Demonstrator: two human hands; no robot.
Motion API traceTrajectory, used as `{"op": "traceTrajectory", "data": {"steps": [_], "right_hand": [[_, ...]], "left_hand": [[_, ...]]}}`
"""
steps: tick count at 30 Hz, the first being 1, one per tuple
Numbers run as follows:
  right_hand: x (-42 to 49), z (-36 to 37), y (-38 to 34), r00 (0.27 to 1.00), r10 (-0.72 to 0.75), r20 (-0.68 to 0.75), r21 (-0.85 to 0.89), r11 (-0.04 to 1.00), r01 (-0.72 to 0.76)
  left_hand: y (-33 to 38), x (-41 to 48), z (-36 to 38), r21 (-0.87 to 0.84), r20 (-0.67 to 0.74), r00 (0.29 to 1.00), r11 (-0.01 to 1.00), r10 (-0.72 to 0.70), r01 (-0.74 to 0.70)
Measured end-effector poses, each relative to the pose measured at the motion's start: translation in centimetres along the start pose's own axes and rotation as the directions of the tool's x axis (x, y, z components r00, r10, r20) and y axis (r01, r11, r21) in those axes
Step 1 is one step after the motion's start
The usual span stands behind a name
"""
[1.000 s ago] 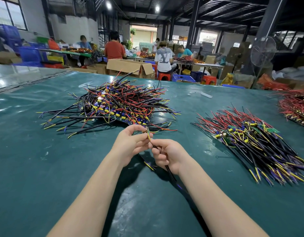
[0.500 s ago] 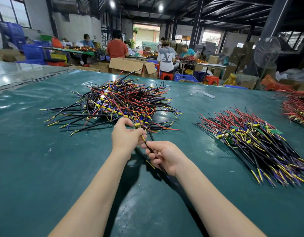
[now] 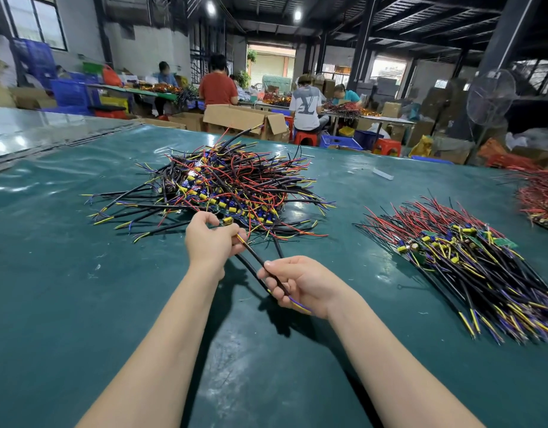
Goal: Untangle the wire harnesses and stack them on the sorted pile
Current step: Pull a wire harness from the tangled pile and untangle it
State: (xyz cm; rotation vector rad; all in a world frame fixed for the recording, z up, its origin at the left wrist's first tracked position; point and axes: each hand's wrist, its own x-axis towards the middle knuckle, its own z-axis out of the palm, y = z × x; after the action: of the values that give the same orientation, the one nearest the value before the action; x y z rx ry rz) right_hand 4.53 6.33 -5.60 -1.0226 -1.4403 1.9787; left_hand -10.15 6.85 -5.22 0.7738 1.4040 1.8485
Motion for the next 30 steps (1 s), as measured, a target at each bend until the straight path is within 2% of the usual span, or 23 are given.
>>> {"op": "traceTrajectory", "data": {"steps": [3,6,11,13,15,17,19,22,25,30], "right_hand": [[-0.4,-0.4,-0.2,0.999,0.032,0.020,0.074,0.997,-0.034],[-0.7,-0.7,-0.3,0.997,0.037,0.060,0.122,0.992,-0.045],[-0.4,-0.9,0.0,0.999,-0.010,0.052,0.029,1.000,0.008],[-0.3,-0.8,0.0,0.997,-0.072,0.000,-0.098,0.993,0.071],[-0.2,-0.6,-0.1,0.983,-0.172,-0.064,-0.347,0.927,0.140],[-0.1,-0.4,-0.2,0.950,-0.286,-0.127,-0.617,0.772,0.150],[0.3,-0.4,-0.1,0.899,-0.385,-0.209,-0.775,0.625,0.088],[0.4,-0.7,0.3,0.820,-0.477,-0.318,-0.861,0.507,-0.039],[0.6,-0.5,0.5,0.772,-0.539,-0.335,-0.900,0.425,-0.094],[0.7,-0.4,0.3,0.766,-0.558,-0.319,-0.910,0.407,-0.082]], "left_hand": [[0.3,0.4,-0.2,-0.013,-0.008,0.998,0.998,0.066,-0.066],[0.6,1.0,-0.7,-0.050,-0.068,0.995,0.996,0.072,-0.076],[0.3,1.7,-1.3,-0.023,-0.155,0.985,0.996,0.079,-0.083],[0.2,2.0,-1.5,-0.012,-0.172,0.982,0.996,0.082,-0.086],[0.1,2.2,-1.6,-0.011,-0.184,0.980,0.997,0.077,-0.080],[0.1,2.4,-1.8,-0.022,-0.202,0.977,0.997,0.065,-0.071],[0.0,2.4,-1.8,-0.032,-0.213,0.975,0.997,0.063,-0.071],[-0.2,2.1,-1.4,-0.010,-0.215,0.971,0.994,0.100,-0.104],[-0.1,2.0,-1.2,-0.018,-0.223,0.968,0.992,0.114,-0.121],[0.1,2.2,-1.4,-0.039,-0.237,0.966,0.992,0.103,-0.116]]}}
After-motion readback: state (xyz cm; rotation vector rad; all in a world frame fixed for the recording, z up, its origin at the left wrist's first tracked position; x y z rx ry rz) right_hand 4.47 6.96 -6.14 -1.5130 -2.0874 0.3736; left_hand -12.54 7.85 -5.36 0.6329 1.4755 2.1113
